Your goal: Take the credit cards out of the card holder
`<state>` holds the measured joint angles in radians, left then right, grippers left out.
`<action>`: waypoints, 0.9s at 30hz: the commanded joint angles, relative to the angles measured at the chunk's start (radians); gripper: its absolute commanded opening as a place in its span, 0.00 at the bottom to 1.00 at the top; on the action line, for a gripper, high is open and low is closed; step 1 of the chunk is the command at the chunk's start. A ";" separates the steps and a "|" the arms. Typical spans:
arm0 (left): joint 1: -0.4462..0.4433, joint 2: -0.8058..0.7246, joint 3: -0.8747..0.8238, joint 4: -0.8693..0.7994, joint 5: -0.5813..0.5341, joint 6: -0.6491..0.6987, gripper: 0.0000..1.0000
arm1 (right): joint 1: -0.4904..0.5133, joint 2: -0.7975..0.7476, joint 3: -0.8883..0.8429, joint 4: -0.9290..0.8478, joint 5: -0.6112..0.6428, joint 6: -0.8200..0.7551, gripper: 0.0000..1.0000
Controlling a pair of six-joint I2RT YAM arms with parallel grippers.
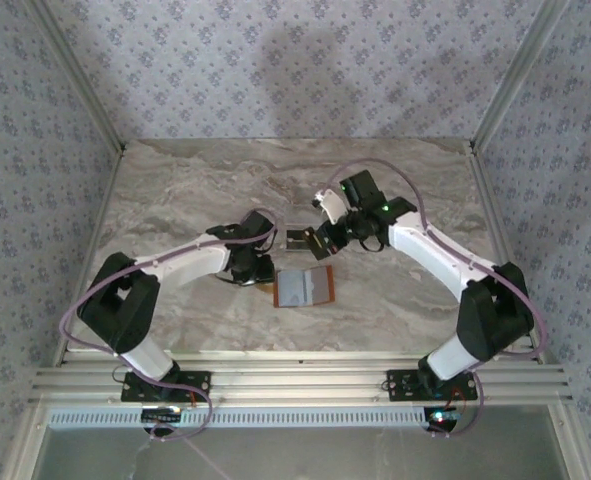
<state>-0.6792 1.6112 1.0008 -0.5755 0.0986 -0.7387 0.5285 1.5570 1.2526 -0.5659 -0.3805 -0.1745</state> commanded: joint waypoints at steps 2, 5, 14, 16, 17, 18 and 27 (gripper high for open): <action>0.030 -0.060 -0.045 0.039 0.042 -0.018 0.29 | 0.006 0.095 0.154 -0.182 0.070 -0.383 0.00; 0.049 -0.080 -0.070 0.047 0.052 -0.018 0.29 | 0.011 0.169 0.262 -0.277 0.102 -0.514 0.00; 0.075 -0.149 -0.093 0.037 0.053 -0.012 0.29 | 0.022 0.376 0.529 -0.481 0.125 -0.765 0.00; 0.079 -0.160 -0.093 0.032 0.050 -0.011 0.29 | 0.022 0.412 0.571 -0.502 0.135 -0.794 0.00; 0.082 -0.166 -0.094 0.028 0.048 -0.011 0.29 | 0.026 0.429 0.591 -0.509 0.144 -0.808 0.00; 0.088 -0.172 -0.095 0.027 0.047 -0.009 0.29 | 0.028 0.446 0.611 -0.516 0.151 -0.823 0.00; 0.124 -0.226 -0.124 0.006 0.036 -0.003 0.29 | 0.041 0.599 0.810 -0.602 0.157 -0.878 0.00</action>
<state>-0.5625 1.4223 0.8879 -0.5434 0.1417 -0.7460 0.5617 2.1151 2.0014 -1.0824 -0.2390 -0.9607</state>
